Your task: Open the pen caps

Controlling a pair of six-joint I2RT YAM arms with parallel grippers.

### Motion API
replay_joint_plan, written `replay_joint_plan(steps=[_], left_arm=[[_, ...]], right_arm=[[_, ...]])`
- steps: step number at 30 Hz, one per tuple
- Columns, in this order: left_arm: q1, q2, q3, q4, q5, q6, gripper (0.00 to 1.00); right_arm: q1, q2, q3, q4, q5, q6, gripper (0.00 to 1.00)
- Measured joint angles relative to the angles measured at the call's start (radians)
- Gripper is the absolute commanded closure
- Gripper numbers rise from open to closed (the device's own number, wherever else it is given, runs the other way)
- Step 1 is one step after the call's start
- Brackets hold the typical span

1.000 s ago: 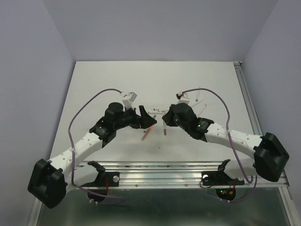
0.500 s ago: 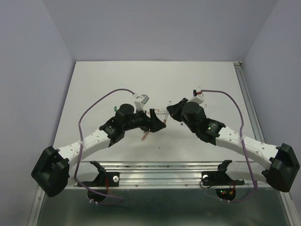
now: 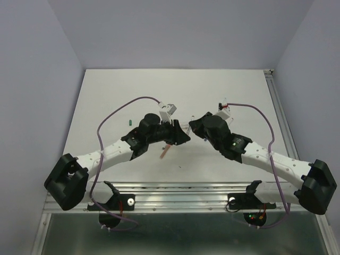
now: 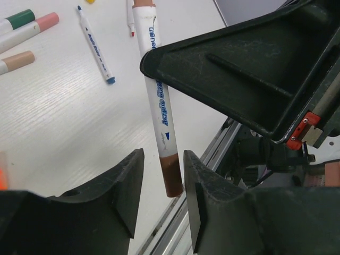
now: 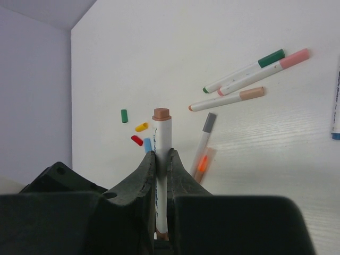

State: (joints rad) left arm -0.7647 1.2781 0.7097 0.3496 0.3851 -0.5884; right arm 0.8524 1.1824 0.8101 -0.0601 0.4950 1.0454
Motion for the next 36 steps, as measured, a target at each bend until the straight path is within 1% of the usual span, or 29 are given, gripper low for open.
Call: replay_joint_plan(steps=[6,7,8,10,11,12,14,15,23,27,28,30,33,34,35,36], left_arm=[[-0.009,0.024,0.009,0.002,-0.005,0.002,0.55],[-0.01,0.024,0.011,0.002,-0.005,0.002,0.59],[-0.011,0.024,0.011,0.004,-0.006,0.002,0.67],[-0.013,0.026,0.013,0.006,-0.008,0.005,0.75],[-0.014,0.028,0.014,0.005,-0.008,0.006,0.81],[-0.014,0.03,0.015,0.002,-0.014,0.005,0.84],[-0.012,0.04,0.015,-0.001,-0.018,0.006,0.97],[-0.012,0.043,0.017,-0.002,-0.019,0.005,1.0],[-0.014,0.083,0.039,-0.027,-0.041,0.004,1.0],[-0.027,0.081,0.039,-0.032,-0.101,-0.009,1.0],[-0.031,0.08,0.038,-0.03,-0.121,-0.016,1.0],[-0.04,0.069,0.025,-0.008,-0.182,-0.037,1.0],[-0.051,0.037,-0.024,0.047,-0.282,-0.071,1.0],[-0.058,0.026,-0.043,0.06,-0.287,-0.086,1.0],[-0.081,-0.002,-0.075,0.055,-0.256,-0.103,1.0],[-0.11,-0.026,-0.096,0.052,-0.236,-0.114,1.0]], right_arm=[[0.0,0.004,0.0,-0.005,0.036,0.014,0.99],[0.0,0.005,0.0,-0.007,0.042,0.015,0.99],[0.0,0.005,0.0,-0.008,0.047,0.017,0.99],[0.0,0.009,0.0,-0.008,0.052,0.018,0.99],[0.0,0.012,0.0,-0.008,0.053,0.018,0.99],[0.0,0.015,0.0,-0.008,0.057,0.019,0.99],[0.0,0.018,0.0,-0.008,0.061,0.021,0.99],[0.0,0.021,0.0,-0.01,0.063,0.021,0.99],[0.0,0.077,0.002,-0.002,0.117,0.043,0.99],[0.012,0.145,0.05,-0.022,0.19,0.051,0.99],[0.01,0.174,0.084,-0.043,0.2,0.049,0.99],[-0.006,0.224,0.132,-0.055,0.193,0.037,0.99],[-0.04,0.283,0.184,-0.058,0.135,0.027,0.99],[-0.047,0.305,0.203,-0.064,0.143,0.018,0.99],[-0.06,0.328,0.219,-0.056,0.179,0.013,0.99],[-0.11,0.373,0.253,-0.045,0.222,0.003,0.99]])
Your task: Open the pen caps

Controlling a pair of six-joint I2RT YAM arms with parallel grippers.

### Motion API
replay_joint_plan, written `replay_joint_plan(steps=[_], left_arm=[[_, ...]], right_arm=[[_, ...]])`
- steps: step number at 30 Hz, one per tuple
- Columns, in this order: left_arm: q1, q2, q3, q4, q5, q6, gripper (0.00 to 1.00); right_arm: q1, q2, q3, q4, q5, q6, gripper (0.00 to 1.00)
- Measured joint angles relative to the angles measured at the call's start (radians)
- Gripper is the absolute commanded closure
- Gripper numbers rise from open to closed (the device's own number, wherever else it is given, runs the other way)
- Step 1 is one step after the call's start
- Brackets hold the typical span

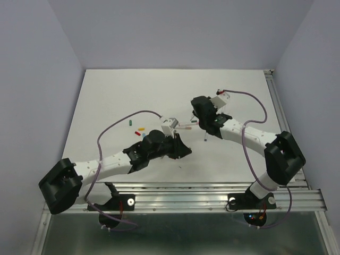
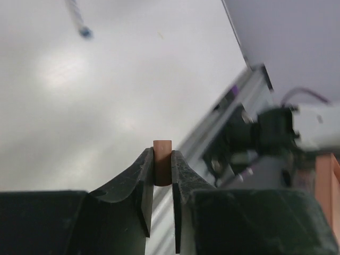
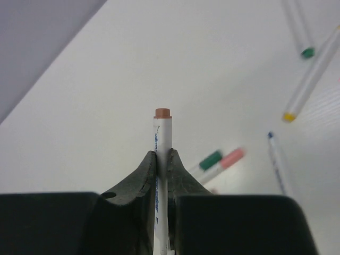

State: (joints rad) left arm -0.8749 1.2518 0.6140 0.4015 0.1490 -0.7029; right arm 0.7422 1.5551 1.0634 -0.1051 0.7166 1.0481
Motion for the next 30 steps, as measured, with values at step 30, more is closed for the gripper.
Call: replay_joint_plan(steps=[30], left_arm=[[0.315,0.048,0.133,-0.482,-0.225,0.041,1.0]], right_arm=[[-0.213,0.031,-0.115,-0.008,-0.071,-0.426,0.99]])
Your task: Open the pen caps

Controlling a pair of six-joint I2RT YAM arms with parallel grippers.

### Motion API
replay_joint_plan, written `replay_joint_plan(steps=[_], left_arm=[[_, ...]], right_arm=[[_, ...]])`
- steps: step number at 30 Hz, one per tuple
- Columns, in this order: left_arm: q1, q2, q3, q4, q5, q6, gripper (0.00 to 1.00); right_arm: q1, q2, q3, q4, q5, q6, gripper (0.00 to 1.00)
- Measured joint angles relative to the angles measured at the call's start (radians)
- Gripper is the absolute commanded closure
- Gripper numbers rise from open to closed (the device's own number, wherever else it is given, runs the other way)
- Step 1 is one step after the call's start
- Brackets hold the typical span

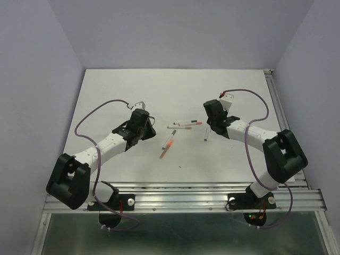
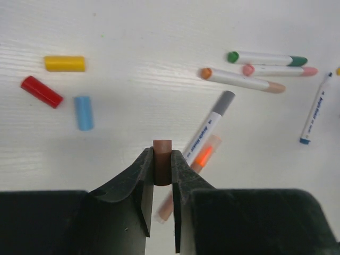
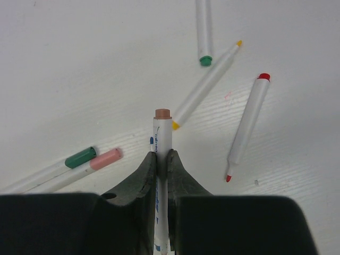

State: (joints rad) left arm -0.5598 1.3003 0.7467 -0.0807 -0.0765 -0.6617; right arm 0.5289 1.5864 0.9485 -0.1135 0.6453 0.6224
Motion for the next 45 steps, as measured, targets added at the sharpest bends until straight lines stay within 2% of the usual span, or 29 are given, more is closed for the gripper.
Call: replay_joint_plan(steps=[7,10,13,18,26,29,30,34,35,38,39,45], left_arm=[[0.064,0.084,0.032,-0.023,-0.06,0.045,1.0],[0.074,0.138,0.044,-0.029,-0.067,0.061,0.95],[0.081,0.185,0.055,-0.036,-0.072,0.073,0.85],[0.09,0.212,0.064,-0.053,-0.075,0.081,0.65],[0.091,0.212,0.08,-0.053,-0.058,0.096,0.44],[0.091,0.212,0.08,-0.055,-0.048,0.1,0.38],[0.091,0.212,0.08,-0.055,-0.043,0.1,0.35],[0.091,0.208,0.08,-0.058,-0.023,0.103,0.33],[0.091,0.204,0.08,-0.059,-0.014,0.104,0.3],[0.091,0.171,0.08,-0.06,0.009,0.105,0.29],[0.091,0.149,0.08,-0.061,0.016,0.105,0.01],[0.091,0.012,0.08,-0.067,0.037,0.097,0.01]], right_arm=[[-0.019,0.06,-0.008,-0.006,-0.048,-0.03,0.99],[-0.023,0.085,-0.008,-0.007,-0.063,-0.04,0.99],[-0.026,0.114,-0.008,-0.012,-0.072,-0.049,0.96],[-0.027,0.13,-0.008,-0.027,-0.081,-0.054,0.85],[-0.027,0.131,-0.008,-0.049,-0.089,-0.051,0.72],[-0.029,0.13,-0.008,-0.067,-0.088,-0.042,0.58],[-0.03,0.127,-0.008,-0.075,-0.088,-0.042,0.49],[-0.031,0.089,-0.008,-0.109,-0.083,-0.04,0.28],[-0.031,0.072,-0.008,-0.12,-0.08,-0.04,0.2],[-0.031,0.029,-0.008,-0.131,-0.082,-0.042,0.0],[-0.031,0.008,-0.008,-0.135,-0.086,-0.049,0.0],[-0.031,-0.155,-0.037,-0.082,-0.181,-0.069,0.0]])
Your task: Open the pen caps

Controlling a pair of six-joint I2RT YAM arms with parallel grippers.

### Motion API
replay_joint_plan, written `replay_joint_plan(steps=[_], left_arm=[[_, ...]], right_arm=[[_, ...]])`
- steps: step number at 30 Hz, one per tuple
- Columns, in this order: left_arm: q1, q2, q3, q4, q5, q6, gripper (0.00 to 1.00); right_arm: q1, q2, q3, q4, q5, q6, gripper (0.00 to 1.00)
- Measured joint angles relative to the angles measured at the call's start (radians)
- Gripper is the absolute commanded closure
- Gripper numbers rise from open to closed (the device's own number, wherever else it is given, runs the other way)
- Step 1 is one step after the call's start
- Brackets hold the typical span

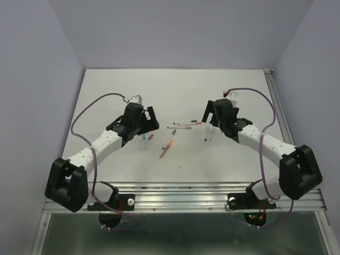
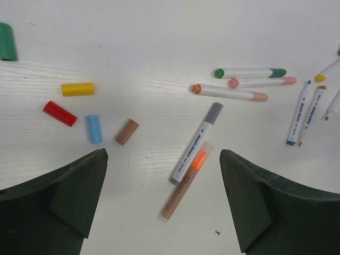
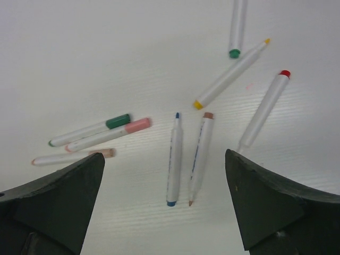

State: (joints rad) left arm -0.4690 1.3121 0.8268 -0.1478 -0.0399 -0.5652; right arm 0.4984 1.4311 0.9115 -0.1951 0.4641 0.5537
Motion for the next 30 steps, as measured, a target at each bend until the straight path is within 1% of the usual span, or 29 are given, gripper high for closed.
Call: replay_joint_plan(steps=[4,9,12,14,17,20,23,26,30], left_arm=[[0.0,-0.104,-0.015,0.0,0.008,-0.017,0.01],[0.0,-0.225,-0.073,-0.008,0.015,-0.047,0.01],[-0.002,-0.257,-0.11,-0.008,0.039,-0.062,0.01],[-0.024,-0.261,-0.14,-0.006,0.052,-0.069,0.01],[-0.08,-0.24,-0.161,-0.006,0.059,-0.072,0.01],[-0.179,-0.16,-0.163,0.019,0.061,-0.072,0.01],[-0.235,-0.076,-0.163,0.043,0.065,-0.071,0.01],[-0.252,-0.002,-0.163,0.056,0.063,-0.066,0.01],[-0.259,0.059,-0.16,0.06,0.062,-0.055,0.01]], right_arm=[[0.0,-0.093,-0.034,0.054,-0.134,0.005,0.0],[0.0,-0.107,-0.038,0.104,-0.326,0.04,0.0],[0.0,-0.12,-0.05,0.106,-0.366,0.072,0.0],[0.0,-0.135,-0.063,0.1,-0.369,0.093,0.0],[0.0,-0.163,-0.09,0.097,-0.373,0.119,0.0],[0.0,-0.192,-0.128,0.093,-0.387,0.136,0.0],[0.0,-0.217,-0.158,0.085,-0.393,0.144,0.0],[0.0,-0.239,-0.172,0.066,-0.389,0.146,0.0],[0.0,-0.27,-0.184,0.051,-0.377,0.146,0.0]])
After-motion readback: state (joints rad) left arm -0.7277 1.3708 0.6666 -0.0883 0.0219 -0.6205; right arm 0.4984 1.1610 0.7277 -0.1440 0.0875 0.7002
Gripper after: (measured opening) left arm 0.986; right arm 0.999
